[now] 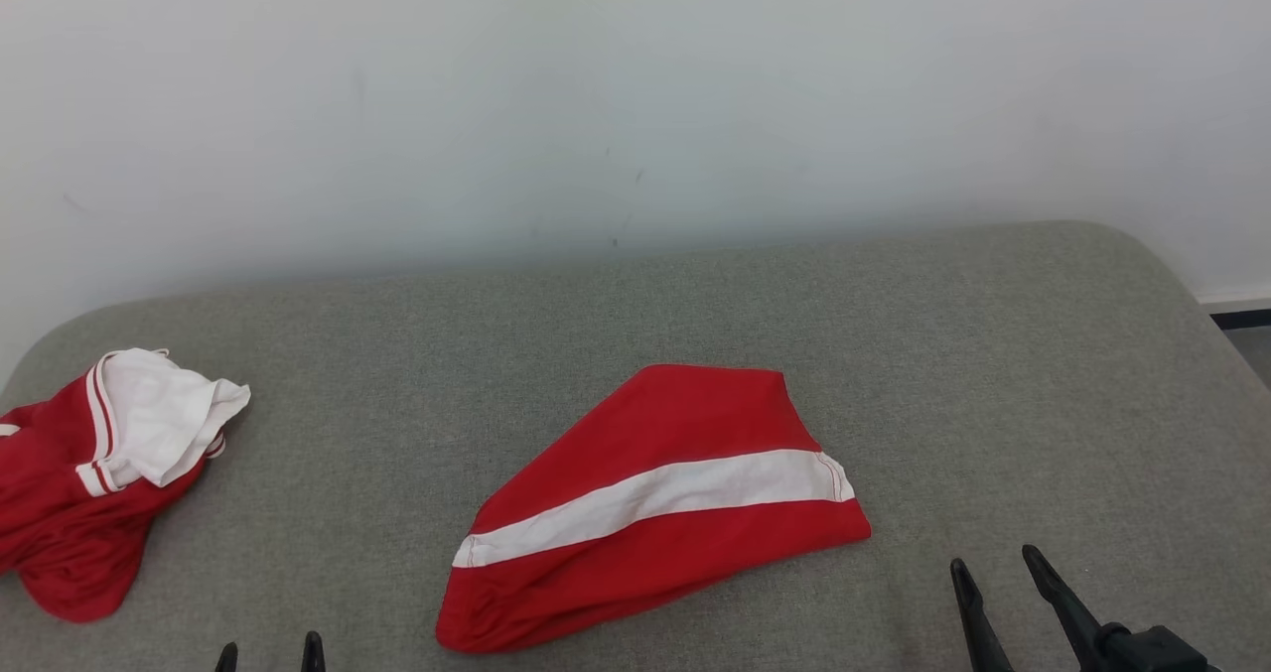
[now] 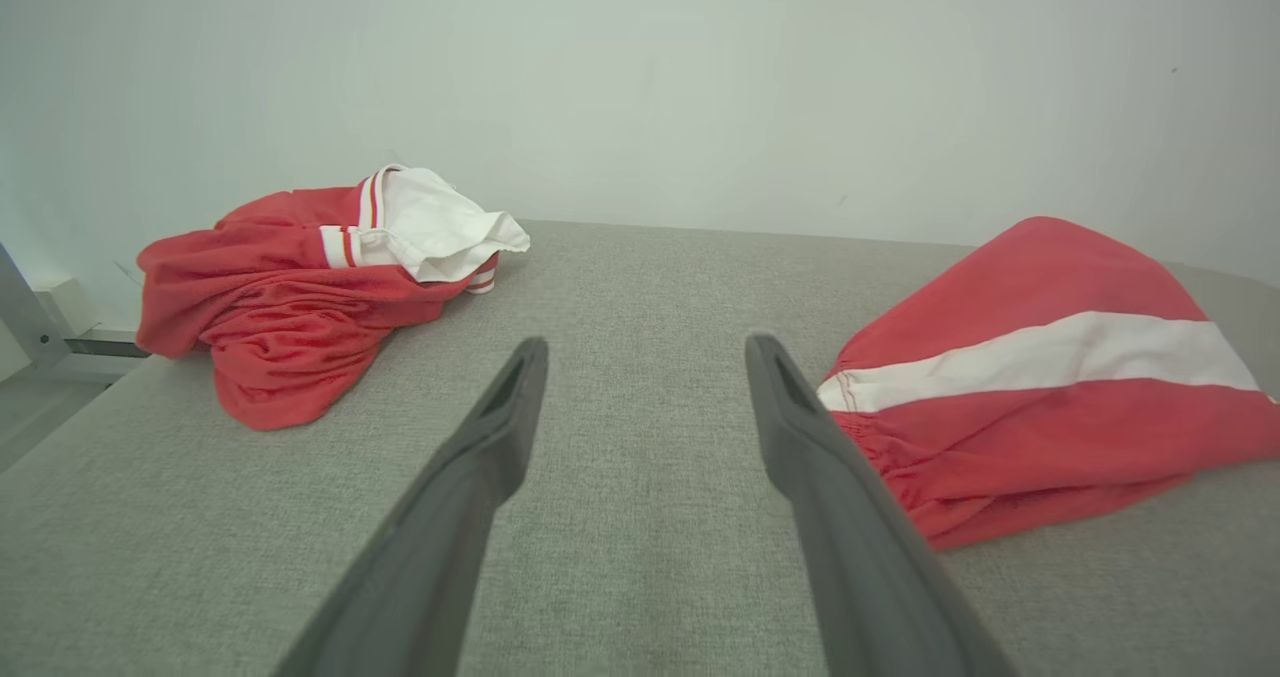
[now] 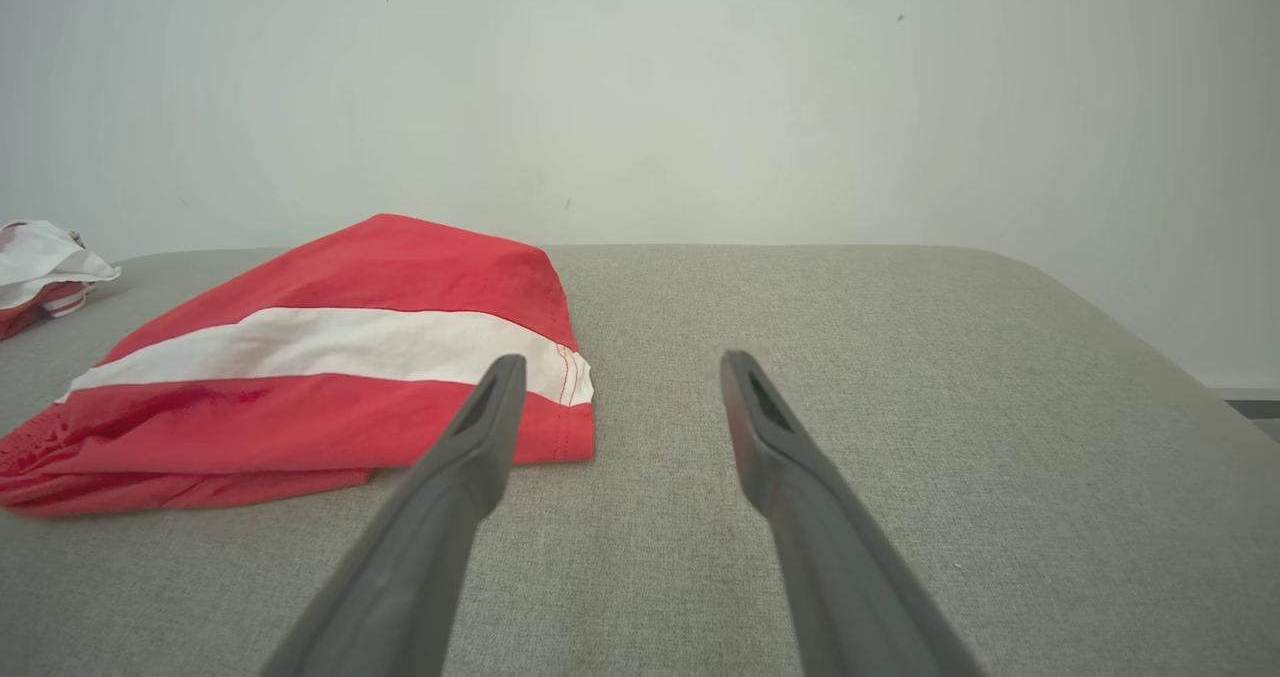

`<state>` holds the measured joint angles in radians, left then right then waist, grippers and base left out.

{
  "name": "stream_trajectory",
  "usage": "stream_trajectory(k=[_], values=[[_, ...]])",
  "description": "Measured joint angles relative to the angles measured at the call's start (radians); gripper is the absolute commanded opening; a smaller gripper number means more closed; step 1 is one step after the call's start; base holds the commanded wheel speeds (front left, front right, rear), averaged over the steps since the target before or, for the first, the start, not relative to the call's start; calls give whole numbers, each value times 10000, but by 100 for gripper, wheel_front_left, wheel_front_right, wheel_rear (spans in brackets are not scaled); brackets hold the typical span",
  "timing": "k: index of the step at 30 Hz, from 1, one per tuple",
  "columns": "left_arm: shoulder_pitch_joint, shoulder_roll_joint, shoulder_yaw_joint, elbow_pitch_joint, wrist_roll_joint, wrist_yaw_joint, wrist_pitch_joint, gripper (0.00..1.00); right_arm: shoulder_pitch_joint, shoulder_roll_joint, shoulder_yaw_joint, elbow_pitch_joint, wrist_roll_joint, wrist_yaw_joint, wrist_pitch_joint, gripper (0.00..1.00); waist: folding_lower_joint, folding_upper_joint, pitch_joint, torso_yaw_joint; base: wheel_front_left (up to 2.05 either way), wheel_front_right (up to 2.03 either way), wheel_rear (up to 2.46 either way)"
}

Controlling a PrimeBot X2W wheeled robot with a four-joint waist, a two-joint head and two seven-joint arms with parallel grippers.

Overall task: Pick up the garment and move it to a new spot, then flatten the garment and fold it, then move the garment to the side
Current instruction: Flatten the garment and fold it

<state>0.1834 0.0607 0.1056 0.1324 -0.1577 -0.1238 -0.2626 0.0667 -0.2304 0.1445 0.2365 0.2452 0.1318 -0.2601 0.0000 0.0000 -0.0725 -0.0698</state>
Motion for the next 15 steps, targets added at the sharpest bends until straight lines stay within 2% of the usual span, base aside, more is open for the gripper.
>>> stream_trajectory(k=[15], values=[[-12,-61,-46,113,35,-56,0,100,-42,40,90,-25,84,0,-13,100,1,0,72,-81,0,0,0]])
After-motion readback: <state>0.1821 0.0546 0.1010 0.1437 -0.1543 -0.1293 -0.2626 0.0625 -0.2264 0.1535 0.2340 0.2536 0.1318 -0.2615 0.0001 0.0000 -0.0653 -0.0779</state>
